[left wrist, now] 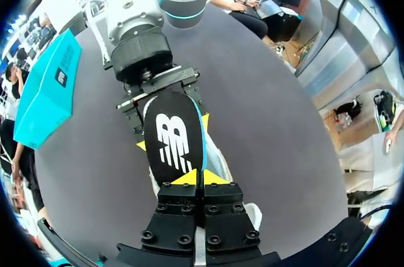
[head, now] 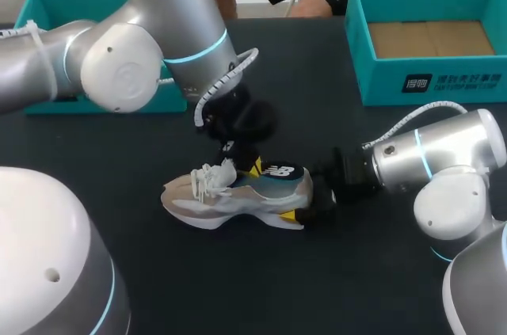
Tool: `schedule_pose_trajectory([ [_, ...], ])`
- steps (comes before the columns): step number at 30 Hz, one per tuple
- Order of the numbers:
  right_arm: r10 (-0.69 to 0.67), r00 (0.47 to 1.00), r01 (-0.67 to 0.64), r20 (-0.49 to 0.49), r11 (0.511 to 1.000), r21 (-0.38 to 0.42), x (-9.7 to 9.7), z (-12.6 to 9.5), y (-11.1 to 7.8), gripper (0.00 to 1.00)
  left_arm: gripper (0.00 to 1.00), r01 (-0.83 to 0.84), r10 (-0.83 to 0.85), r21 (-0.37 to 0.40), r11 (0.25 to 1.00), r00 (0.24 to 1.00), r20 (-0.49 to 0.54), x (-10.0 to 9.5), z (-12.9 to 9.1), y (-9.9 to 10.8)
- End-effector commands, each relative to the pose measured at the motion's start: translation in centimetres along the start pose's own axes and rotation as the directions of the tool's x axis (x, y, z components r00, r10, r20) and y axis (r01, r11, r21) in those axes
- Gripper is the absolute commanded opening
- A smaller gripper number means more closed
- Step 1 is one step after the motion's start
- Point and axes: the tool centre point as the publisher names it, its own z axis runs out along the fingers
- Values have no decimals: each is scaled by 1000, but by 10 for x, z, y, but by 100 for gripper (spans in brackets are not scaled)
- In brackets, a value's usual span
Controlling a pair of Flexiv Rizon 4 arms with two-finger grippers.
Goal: Take the shoe out of the shoebox, open the shoe tongue, remove and reinsert the insole, then place the shoe into the shoebox
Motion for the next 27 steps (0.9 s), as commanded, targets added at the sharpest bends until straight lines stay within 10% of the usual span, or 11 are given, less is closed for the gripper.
schedule_pose_trajectory([
  [1, 1, 1000, -1, 2, 1000, 5, -1, 5, -1, 0, 0, -27, 27, -8, 1000, 1000, -9, -11, -1, -15],
  [11, 1, 1000, -1, 2, 1000, 5, -1, 5, -1, 0, 0, -129, 129, 3, 992, 992, 9, -21, 8, -52],
  [27, 1, 1000, -1, 2, 1000, 5, -1, 5, -1, 0, 0, -68, 68, 8, 998, 996, 63, 2, 2, -32],
])
